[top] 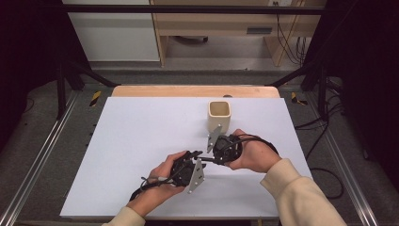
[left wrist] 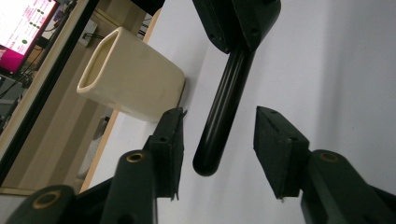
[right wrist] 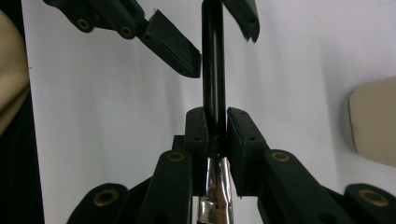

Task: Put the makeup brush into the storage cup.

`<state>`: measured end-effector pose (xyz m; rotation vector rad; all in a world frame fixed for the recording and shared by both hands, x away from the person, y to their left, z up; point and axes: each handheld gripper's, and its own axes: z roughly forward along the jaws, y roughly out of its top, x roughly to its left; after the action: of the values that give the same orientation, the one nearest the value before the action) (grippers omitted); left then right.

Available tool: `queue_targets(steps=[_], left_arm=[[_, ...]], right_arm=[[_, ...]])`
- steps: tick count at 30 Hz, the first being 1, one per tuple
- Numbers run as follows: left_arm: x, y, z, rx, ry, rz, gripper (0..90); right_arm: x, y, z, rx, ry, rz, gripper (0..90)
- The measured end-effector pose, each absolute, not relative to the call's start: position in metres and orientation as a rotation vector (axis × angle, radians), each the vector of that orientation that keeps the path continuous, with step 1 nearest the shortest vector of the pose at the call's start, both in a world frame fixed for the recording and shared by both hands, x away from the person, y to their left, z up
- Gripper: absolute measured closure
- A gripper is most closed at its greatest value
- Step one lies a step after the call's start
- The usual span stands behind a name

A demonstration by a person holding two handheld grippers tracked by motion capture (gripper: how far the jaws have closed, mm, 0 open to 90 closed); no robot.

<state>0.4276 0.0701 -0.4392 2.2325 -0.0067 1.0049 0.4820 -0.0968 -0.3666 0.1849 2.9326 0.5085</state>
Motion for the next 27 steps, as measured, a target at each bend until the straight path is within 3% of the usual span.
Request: queue_targets(steps=[2, 13, 27], left_arm=[[0.427, 0.072, -0.436, 2.295, -0.065, 1.049, 57.6], [0.426, 0.071, -0.436, 2.306, -0.099, 1.062, 67.7], [0.423, 0.071, -0.446, 2.303, -0.127, 0.999, 78.6]], right_arm=[[0.481, -0.095, -0.366, 0.176, 2.933, 0.510, 78.8], [0.482, -0.094, -0.368, 0.162, 2.937, 0.508, 78.8], [0.482, -0.094, -0.371, 0.142, 2.946, 0.526, 77.0]])
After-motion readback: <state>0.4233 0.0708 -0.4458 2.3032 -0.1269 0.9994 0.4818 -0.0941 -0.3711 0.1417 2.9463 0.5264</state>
